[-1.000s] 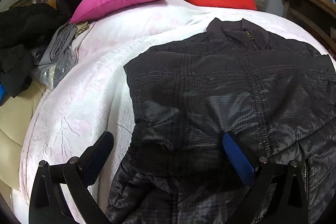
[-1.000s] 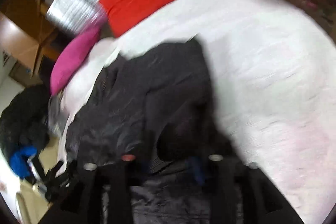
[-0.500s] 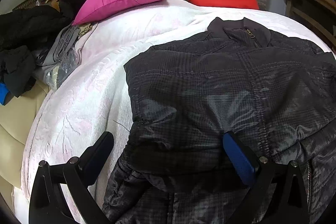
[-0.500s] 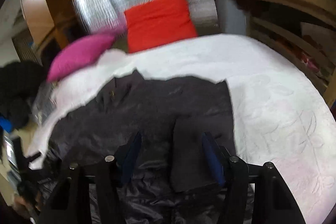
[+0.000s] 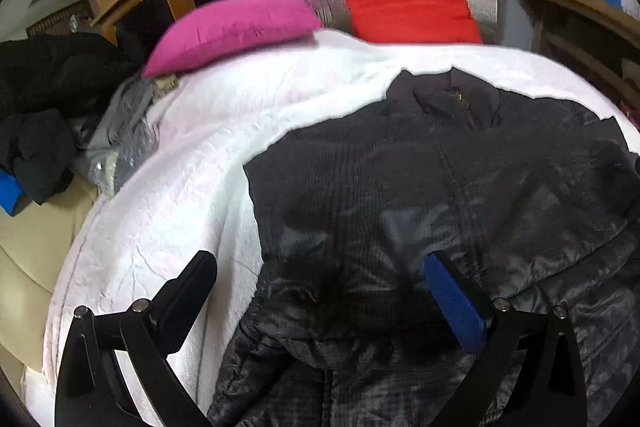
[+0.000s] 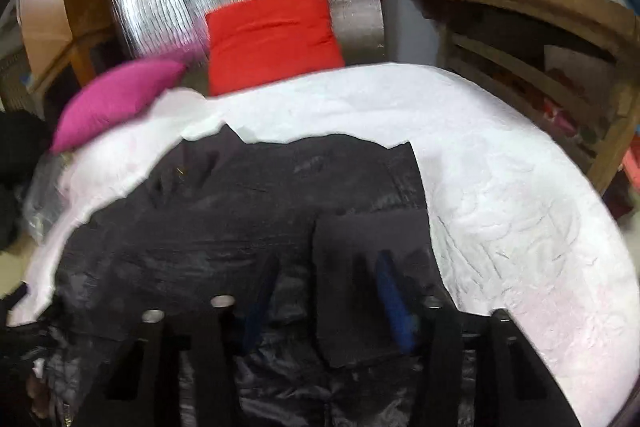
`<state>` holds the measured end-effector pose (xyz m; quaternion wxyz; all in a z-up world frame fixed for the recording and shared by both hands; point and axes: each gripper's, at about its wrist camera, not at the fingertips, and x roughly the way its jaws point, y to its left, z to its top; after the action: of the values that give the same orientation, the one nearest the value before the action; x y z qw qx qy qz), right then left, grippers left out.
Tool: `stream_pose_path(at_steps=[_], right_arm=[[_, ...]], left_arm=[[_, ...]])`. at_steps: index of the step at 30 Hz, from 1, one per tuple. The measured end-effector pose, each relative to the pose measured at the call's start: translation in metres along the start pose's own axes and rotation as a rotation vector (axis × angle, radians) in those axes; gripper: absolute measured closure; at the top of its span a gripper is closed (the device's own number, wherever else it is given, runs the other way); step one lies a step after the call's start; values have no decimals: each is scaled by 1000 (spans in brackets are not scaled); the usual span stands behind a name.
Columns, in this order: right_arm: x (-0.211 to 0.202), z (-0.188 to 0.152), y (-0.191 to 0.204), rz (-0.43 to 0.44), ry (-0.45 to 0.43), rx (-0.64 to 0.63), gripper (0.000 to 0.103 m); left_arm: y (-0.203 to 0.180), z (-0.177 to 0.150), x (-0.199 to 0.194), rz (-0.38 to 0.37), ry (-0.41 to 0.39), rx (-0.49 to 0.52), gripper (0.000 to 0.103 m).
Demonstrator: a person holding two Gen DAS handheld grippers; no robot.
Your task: Fold large clothes
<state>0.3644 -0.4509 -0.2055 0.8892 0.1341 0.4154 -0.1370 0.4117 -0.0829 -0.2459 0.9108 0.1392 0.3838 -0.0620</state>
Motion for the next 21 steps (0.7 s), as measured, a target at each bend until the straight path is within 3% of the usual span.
stream_pose_path(at_steps=[3,6,9,12,17,21], right_arm=[[26,-10,1,-27,95,5,63],[18,-12,10,-38,57,-61,63],[-7,-19,7,13,27,-44,61],[-37,-29,-3,38,16,-16,45],[-65,-52,-12,52,60,-36,41],[-95,-77,-29,61,96,-50,37]], left_arm=[[-6,-7,25,-59,116,31,0],[-1,-4,22,-72,121,5,0],[12,-6,5,-71,82,-28,0],[23,-15,-20,-48,32,-28,0],[32,-43,-65,-40,-25,-35,0],[40,-85,-96,-28,-61,-33,0]])
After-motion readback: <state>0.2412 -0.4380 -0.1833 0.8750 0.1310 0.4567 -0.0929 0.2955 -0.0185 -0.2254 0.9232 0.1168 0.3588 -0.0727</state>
